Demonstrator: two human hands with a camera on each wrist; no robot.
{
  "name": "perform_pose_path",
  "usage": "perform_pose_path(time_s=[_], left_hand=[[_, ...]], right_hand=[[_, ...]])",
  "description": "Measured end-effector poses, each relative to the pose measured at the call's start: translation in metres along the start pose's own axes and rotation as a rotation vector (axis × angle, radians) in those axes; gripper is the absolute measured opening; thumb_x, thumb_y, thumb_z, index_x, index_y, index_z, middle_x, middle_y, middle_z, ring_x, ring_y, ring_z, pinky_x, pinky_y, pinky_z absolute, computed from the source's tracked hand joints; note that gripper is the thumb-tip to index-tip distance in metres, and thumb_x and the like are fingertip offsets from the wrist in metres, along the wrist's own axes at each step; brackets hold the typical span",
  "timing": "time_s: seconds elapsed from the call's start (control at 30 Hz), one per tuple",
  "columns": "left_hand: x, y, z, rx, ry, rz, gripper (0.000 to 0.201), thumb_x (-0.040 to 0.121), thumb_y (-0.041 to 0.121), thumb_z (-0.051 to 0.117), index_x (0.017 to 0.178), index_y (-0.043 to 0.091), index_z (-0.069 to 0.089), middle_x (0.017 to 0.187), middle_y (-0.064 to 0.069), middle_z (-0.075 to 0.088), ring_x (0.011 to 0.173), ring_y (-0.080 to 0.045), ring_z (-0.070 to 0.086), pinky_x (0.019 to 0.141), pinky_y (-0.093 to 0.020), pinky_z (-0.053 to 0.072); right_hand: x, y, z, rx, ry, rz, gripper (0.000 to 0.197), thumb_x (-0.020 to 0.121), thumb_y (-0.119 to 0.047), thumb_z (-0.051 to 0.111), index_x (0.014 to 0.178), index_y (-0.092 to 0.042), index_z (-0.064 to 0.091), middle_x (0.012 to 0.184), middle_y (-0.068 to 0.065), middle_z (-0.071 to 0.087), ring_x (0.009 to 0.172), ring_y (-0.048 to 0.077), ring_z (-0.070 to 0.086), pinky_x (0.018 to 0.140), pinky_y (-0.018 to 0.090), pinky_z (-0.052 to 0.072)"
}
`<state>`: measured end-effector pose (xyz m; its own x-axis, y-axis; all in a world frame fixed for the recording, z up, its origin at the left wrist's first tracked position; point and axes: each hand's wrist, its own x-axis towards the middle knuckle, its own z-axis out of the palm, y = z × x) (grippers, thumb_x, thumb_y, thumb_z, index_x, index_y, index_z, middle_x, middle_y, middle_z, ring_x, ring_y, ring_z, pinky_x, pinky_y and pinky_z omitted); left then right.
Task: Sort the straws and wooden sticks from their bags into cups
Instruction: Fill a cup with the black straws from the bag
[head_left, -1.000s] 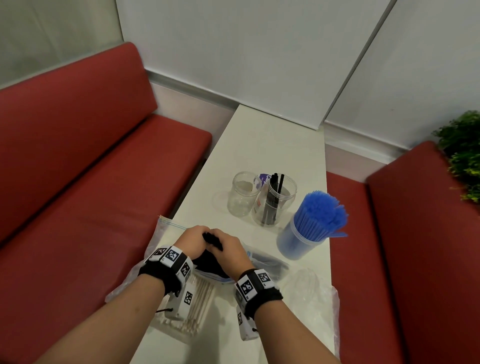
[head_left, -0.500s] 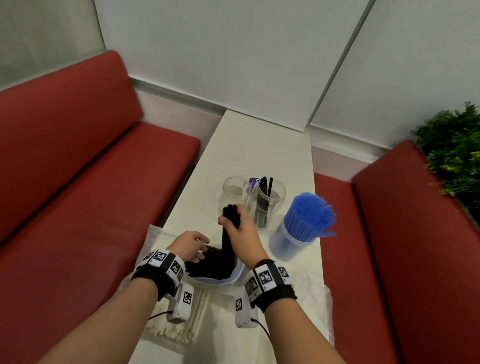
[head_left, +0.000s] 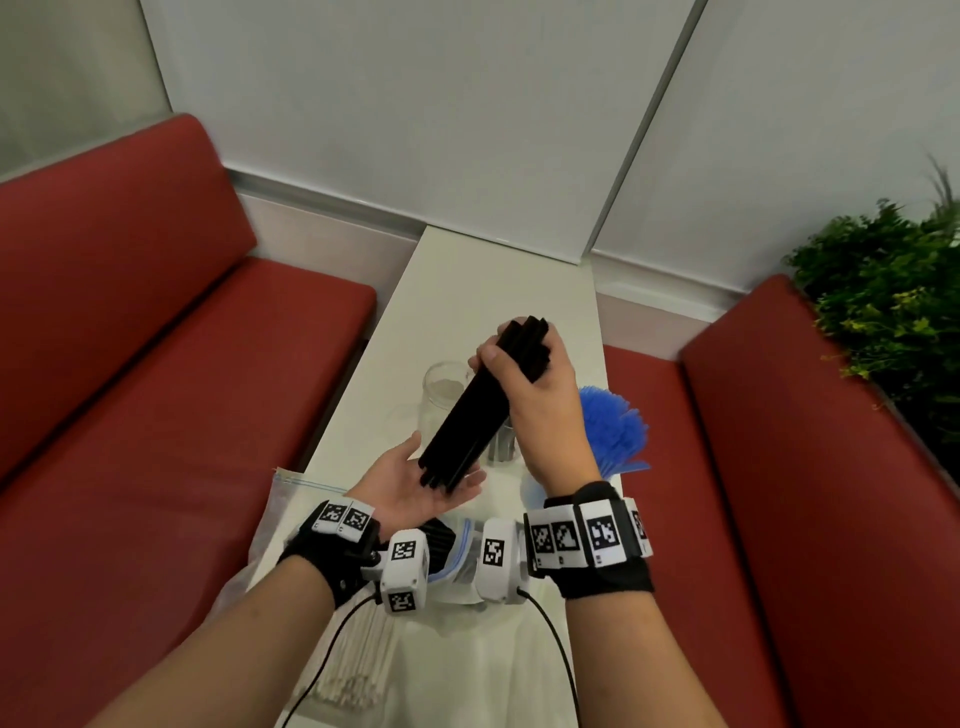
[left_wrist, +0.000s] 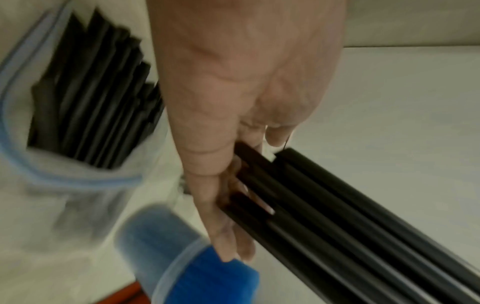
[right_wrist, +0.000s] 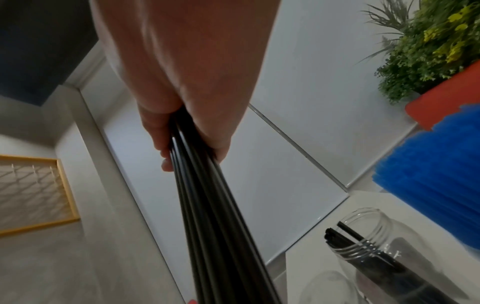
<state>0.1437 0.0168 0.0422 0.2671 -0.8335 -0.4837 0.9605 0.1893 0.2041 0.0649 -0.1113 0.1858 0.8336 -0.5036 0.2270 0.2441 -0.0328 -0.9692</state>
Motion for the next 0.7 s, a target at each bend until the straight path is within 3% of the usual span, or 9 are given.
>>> perform_pose_path(time_s=[0.1,0.17,0.23,0.33,0.47,0.53,0.7], left_hand=[[0.002,-0.007,0.022,-0.054,-0.054,-0.028,0.04,0.089,0.02,0.063,0.11,-0.014,0.067,0.11,-0.029,0.065,0.1,-0.04,0.066,0.095,-0.053,0.051],[0.005,-0.012,0.031,0.044,-0.092,-0.094,0.03,0.086,0.015,0.065,0.104,-0.009,0.07,0.103,-0.024,0.066,0.099,-0.036,0.066,0.099,-0.054,0.047],[0.008,-0.02,0.041,0.126,-0.092,-0.194,0.027,0.09,0.021,0.061,0.096,-0.003,0.072,0.101,-0.018,0.066,0.1,-0.034,0.065,0.099,-0.054,0.047],[0.014,-0.031,0.051,0.133,-0.068,-0.253,0.03,0.093,0.024,0.057,0.087,-0.003,0.071,0.095,-0.016,0.067,0.089,-0.032,0.068,0.084,-0.049,0.055],[0.014,-0.031,0.064,0.089,-0.065,-0.278,0.027,0.09,0.017,0.058,0.074,-0.003,0.07,0.077,-0.011,0.065,0.068,-0.022,0.067,0.069,-0.039,0.059],[0.013,-0.027,0.076,0.077,-0.075,-0.264,0.027,0.089,0.015,0.056,0.077,-0.004,0.069,0.076,-0.013,0.065,0.067,-0.023,0.066,0.066,-0.038,0.059],[0.012,-0.03,0.092,0.035,-0.047,-0.212,0.034,0.097,0.027,0.054,0.098,-0.004,0.069,0.098,-0.016,0.068,0.087,-0.029,0.069,0.074,-0.042,0.061]], right_hand=[[-0.006,0.004,-0.005,-0.036,0.035,-0.039,0.03,0.09,-0.015,0.072,0.113,-0.028,0.059,0.1,0.007,0.07,0.101,0.039,0.069,0.098,0.058,0.055],[-0.008,0.002,-0.009,-0.042,0.059,-0.055,0.038,0.089,-0.012,0.072,0.118,-0.03,0.056,0.099,0.009,0.069,0.1,0.036,0.069,0.095,0.051,0.057],[-0.008,0.0,-0.012,-0.082,0.072,-0.071,0.041,0.089,-0.013,0.072,0.121,-0.032,0.055,0.098,0.005,0.07,0.097,0.025,0.07,0.089,0.039,0.058],[-0.007,-0.003,-0.014,-0.104,0.06,-0.086,0.042,0.09,-0.013,0.072,0.123,-0.032,0.055,0.098,0.0,0.071,0.095,0.019,0.07,0.087,0.033,0.057],[-0.006,-0.001,-0.019,-0.064,0.076,-0.092,0.043,0.085,-0.009,0.074,0.119,-0.029,0.056,0.093,0.004,0.071,0.087,0.019,0.07,0.084,0.038,0.059],[-0.009,0.005,-0.02,-0.037,0.07,-0.032,0.034,0.085,-0.011,0.076,0.112,-0.025,0.061,0.091,0.005,0.07,0.081,0.02,0.069,0.082,0.04,0.059],[-0.007,0.008,-0.024,-0.028,0.119,0.025,0.02,0.083,-0.023,0.083,0.096,-0.029,0.069,0.089,0.0,0.071,0.078,0.02,0.071,0.078,0.038,0.059]])
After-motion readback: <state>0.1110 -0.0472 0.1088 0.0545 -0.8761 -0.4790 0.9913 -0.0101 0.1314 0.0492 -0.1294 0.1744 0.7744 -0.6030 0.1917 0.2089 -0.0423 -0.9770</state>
